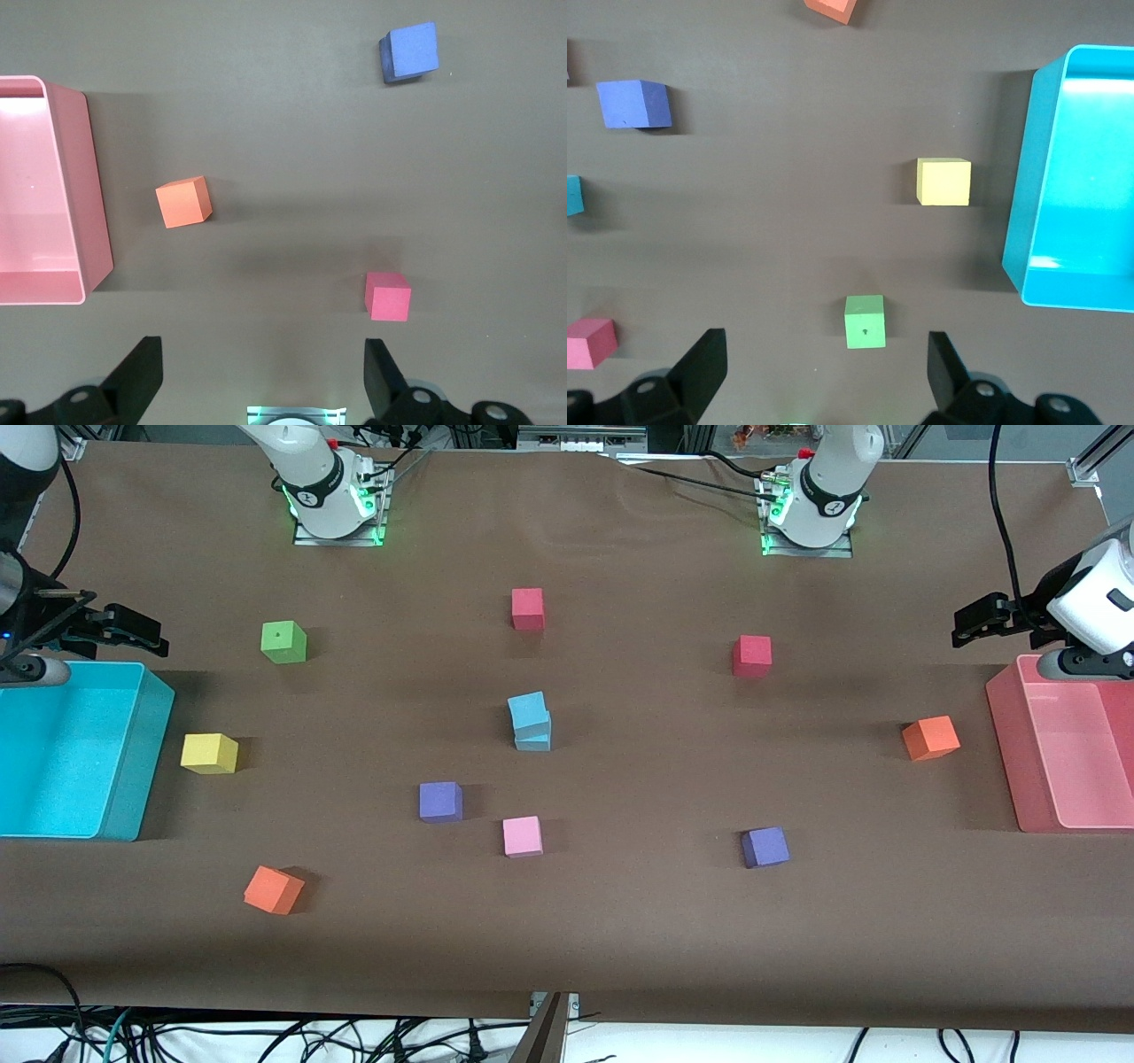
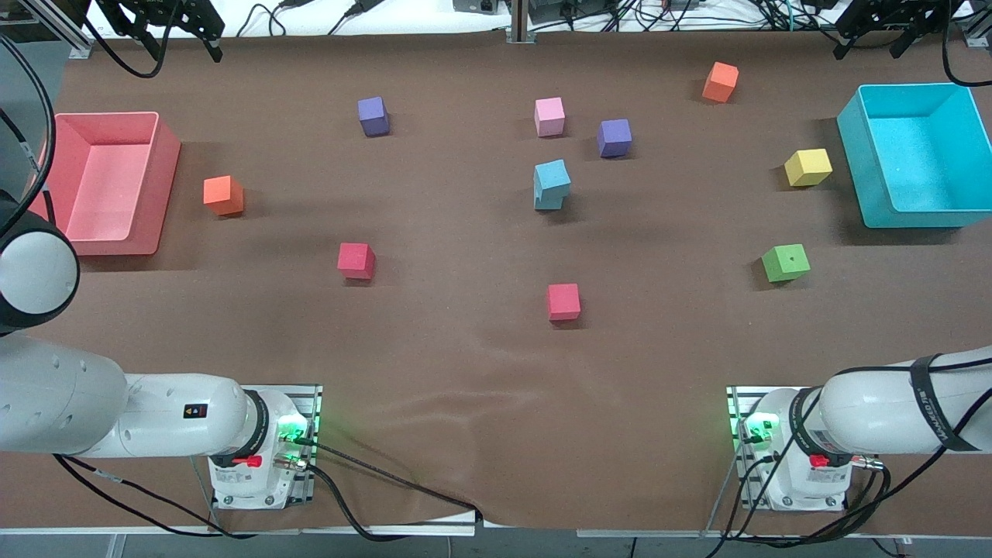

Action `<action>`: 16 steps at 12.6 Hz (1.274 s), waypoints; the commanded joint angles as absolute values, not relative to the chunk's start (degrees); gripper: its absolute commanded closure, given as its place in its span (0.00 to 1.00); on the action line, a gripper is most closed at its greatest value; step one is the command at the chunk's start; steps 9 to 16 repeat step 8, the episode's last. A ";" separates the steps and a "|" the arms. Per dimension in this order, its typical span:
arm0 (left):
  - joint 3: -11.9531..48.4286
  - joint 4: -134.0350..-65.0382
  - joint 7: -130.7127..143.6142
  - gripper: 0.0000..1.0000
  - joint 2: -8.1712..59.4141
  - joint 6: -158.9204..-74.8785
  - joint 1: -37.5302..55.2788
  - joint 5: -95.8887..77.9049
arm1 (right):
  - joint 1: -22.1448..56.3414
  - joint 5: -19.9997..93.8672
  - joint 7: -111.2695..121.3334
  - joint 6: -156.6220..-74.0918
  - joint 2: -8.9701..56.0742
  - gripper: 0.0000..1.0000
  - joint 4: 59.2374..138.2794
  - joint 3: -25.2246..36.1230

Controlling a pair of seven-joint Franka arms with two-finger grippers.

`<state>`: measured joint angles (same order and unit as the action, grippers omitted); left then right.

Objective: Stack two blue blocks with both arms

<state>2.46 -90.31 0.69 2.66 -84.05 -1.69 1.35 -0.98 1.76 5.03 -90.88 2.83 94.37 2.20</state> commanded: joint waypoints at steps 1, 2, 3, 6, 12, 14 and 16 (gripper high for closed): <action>2.72 -93.42 -0.26 0.00 0.53 -85.87 -2.20 0.44 | -0.89 1.59 4.04 -95.07 1.24 0.00 96.66 0.70; 2.72 -93.43 -0.26 0.00 0.44 -85.78 -2.20 0.44 | 0.86 1.15 4.04 -96.40 1.23 0.00 96.94 2.88; 2.72 -93.25 0.00 0.00 0.44 -85.52 -2.11 0.44 | 1.75 0.97 3.96 -96.68 1.23 0.00 97.03 3.60; 2.81 -92.11 1.75 0.00 0.53 -83.85 -1.06 0.44 | 1.85 1.05 4.22 -96.68 0.97 0.00 96.95 3.60; 2.72 -91.58 1.76 0.00 0.88 -83.76 -0.97 0.44 | 1.76 1.23 4.31 -96.50 1.14 0.00 96.77 4.30; 2.72 -91.58 1.76 0.00 0.88 -83.76 -0.97 0.44 | 1.76 1.23 4.31 -96.50 1.14 0.00 96.77 4.30; 2.72 -91.58 1.76 0.00 0.88 -83.76 -0.97 0.44 | 1.76 1.23 4.31 -96.50 1.14 0.00 96.77 4.30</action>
